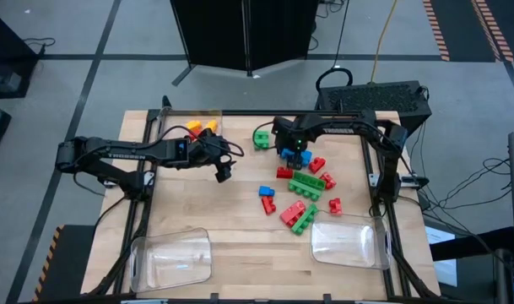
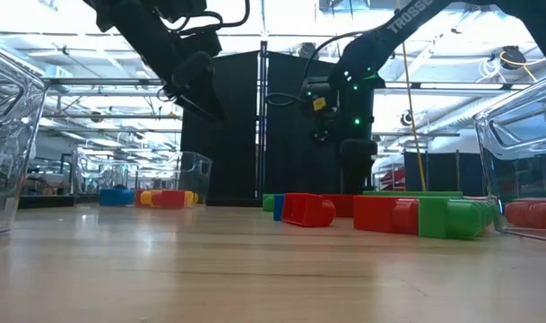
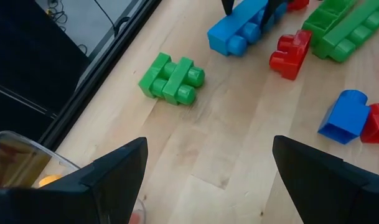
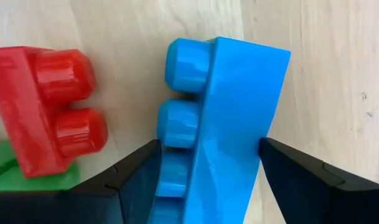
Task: Sort blocks by size
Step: Put the four-stud blue game piece into the bottom left transparent bin
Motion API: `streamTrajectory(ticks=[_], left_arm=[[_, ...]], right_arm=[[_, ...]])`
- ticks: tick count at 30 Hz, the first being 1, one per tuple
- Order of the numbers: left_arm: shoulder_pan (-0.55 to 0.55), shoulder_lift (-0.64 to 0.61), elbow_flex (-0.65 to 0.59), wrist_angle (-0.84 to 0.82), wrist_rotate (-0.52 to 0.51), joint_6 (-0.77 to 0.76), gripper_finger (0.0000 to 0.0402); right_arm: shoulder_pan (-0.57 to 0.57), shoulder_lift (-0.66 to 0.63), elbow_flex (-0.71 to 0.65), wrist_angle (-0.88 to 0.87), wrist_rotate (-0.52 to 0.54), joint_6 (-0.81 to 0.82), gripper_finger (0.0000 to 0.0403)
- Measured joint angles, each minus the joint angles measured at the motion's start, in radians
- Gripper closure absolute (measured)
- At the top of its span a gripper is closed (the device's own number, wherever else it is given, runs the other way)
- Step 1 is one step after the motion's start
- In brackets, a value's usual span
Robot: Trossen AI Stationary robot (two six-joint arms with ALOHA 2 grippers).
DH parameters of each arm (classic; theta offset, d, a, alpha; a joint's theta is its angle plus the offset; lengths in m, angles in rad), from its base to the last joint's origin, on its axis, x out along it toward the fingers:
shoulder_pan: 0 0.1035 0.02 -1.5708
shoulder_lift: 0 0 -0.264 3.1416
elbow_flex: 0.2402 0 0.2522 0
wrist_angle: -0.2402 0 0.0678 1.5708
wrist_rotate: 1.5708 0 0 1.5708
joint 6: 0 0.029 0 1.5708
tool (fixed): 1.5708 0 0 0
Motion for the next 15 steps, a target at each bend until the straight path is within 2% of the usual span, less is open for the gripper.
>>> streamTrajectory(ticks=[9, 15], left_arm=[[0.0, 0.0, 0.0, 0.026, 0.0, 0.001, 0.0056], [0.0, 0.0, 0.0, 0.031, -0.007, 0.001, 0.0056]], right_arm=[[-0.001, -0.025, -0.006, -0.008, 0.01, 0.052, 0.0148], [-0.024, -0.07, -0.006, -0.007, 0.07, 0.131, 0.0143]])
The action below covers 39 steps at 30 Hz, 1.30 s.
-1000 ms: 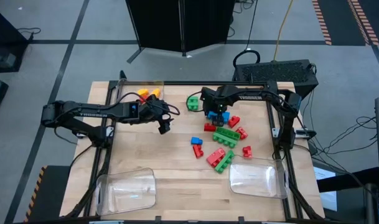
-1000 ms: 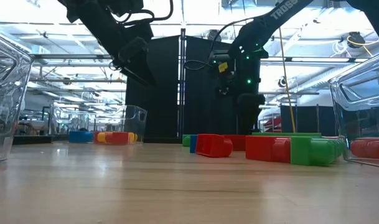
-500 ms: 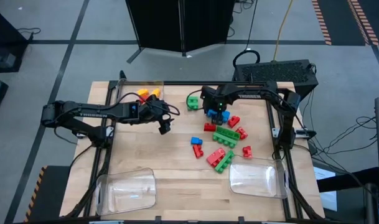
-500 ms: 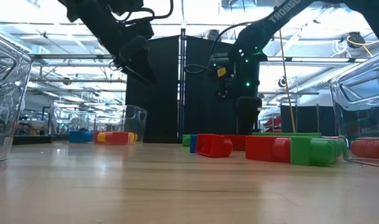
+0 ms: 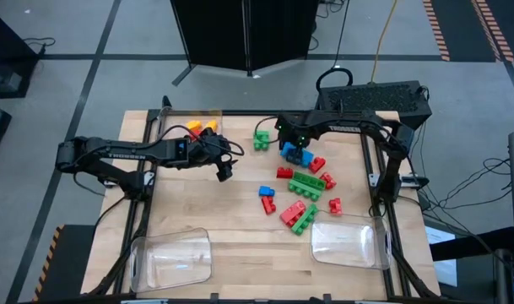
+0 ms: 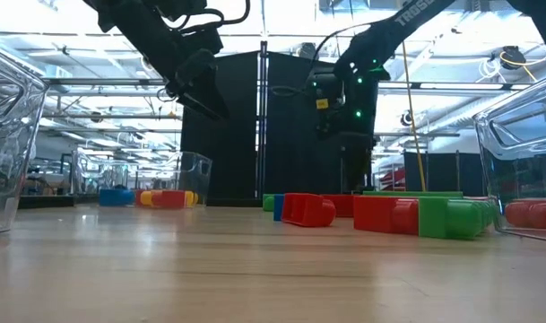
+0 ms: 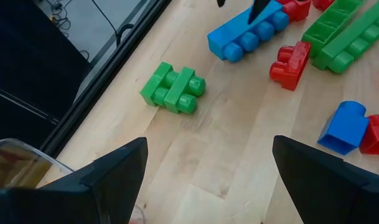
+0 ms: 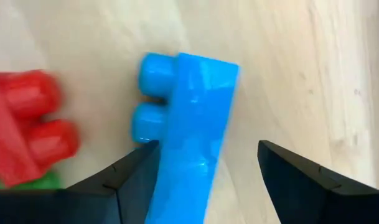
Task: Sort blocks by size
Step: Put the four-stud blue game piece into the bottom left transparent bin
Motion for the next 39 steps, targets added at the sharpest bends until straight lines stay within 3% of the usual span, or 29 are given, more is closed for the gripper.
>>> streamTrajectory(ticks=[5, 17, 22, 29, 39], left_arm=[[0.0, 0.0, 0.0, 0.0, -0.001, 0.0, 0.0056], [-0.005, 0.0, 0.0, -0.001, -0.001, 0.0, 0.0056], [-0.005, 0.0, 0.0, 0.003, -0.001, -0.001, 0.0056], [-0.005, 0.0, 0.0, 0.005, -0.001, -0.001, 0.0056], [-0.004, 0.0, 0.0, 0.019, -0.002, -0.007, 0.0056]], right_arm=[[-0.035, 0.018, 0.0, -0.006, -0.121, 0.052, 0.0142], [-0.057, 0.076, 0.003, -0.031, -0.137, 0.077, 0.0146], [-0.056, 0.092, 0.005, -0.026, -0.206, 0.045, 0.0175], [-0.048, 0.083, 0.003, -0.004, -0.209, 0.038, 0.0258], [-0.024, 0.064, 0.0, -0.005, -0.191, 0.034, 0.0258]])
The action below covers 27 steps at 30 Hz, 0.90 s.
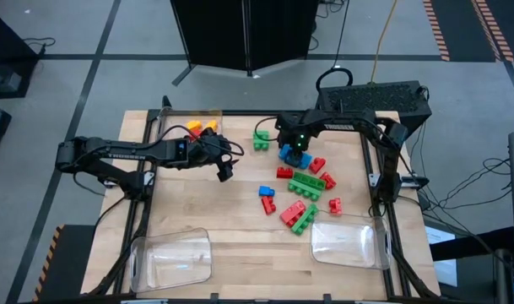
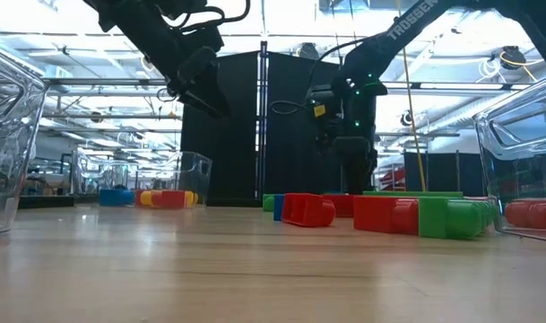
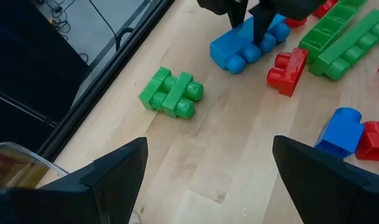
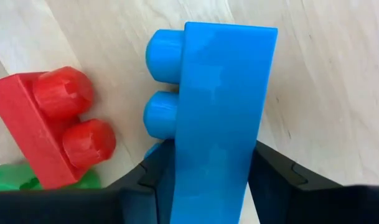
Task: Sort blocks by size
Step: Put the four-stud blue game piece into the bottom left transparent bin
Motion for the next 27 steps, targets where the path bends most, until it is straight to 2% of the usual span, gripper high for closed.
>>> streamTrajectory(ticks=[9, 12, 15, 17, 20, 27], left_arm=[[0.0, 0.0, 0.0, 0.097, -0.006, 0.035, 0.0056], [0.0, 0.013, 0.0, 0.149, 0.041, 0.086, 0.0056], [-0.003, 0.044, 0.0, 0.2, 0.154, 0.203, 0.0056], [-0.015, 0.076, 0.001, 0.241, 0.207, 0.3, 0.0056], [-0.045, 0.131, 0.0, 0.327, 0.209, 0.46, 0.0056], [-0.103, 0.231, 0.0, 0.534, 0.12, 0.795, 0.0057]], right_arm=[[0.052, -0.166, -0.001, -0.01, -0.003, -0.007, 0.0257], [0.078, -0.245, -0.001, -0.015, -0.008, -0.018, 0.0256], [0.103, -0.315, 0.0, -0.016, -0.057, -0.043, 0.0251], [0.114, -0.359, 0.0, -0.02, -0.161, -0.051, 0.0249], [0.13, -0.404, 0.001, -0.022, -0.292, -0.05, 0.0251], [0.171, -0.425, 0.001, -0.09, -0.331, -0.046, 0.0249]])
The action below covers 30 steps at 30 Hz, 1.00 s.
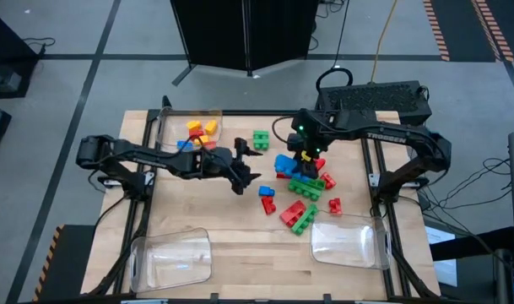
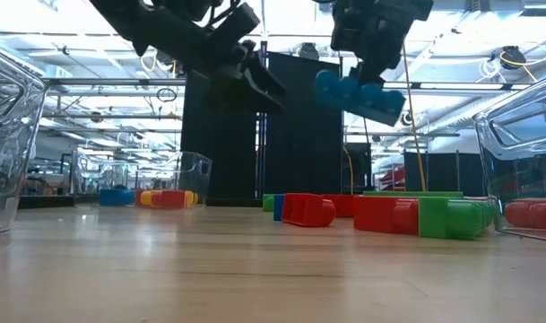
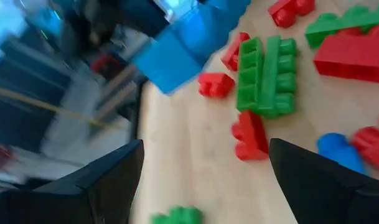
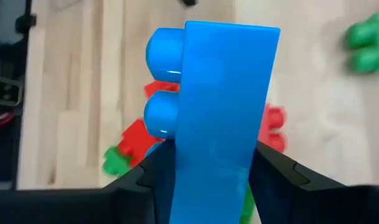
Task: Sort blocks by size
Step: Put the four-stud blue game piece into the bottom left transparent bin
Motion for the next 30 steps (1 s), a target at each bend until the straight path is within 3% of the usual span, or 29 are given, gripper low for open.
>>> streamTrajectory(ticks=[10, 23, 30], left_arm=[[-0.061, 0.076, 0.0, 0.182, 0.008, 0.432, 0.0057], [-0.102, 0.139, 0.002, 0.406, 0.015, 0.54, 0.0061], [-0.092, 0.14, 0.002, 0.402, 0.033, 0.499, 0.0128]], right_arm=[[0.038, 0.023, 0.0, -0.006, -0.12, -0.028, 0.0249], [0.043, 0.027, 0.0, 0.038, -0.129, -0.026, 0.0249], [0.048, 0.027, 0.0, 0.045, -0.128, -0.025, 0.0249]])
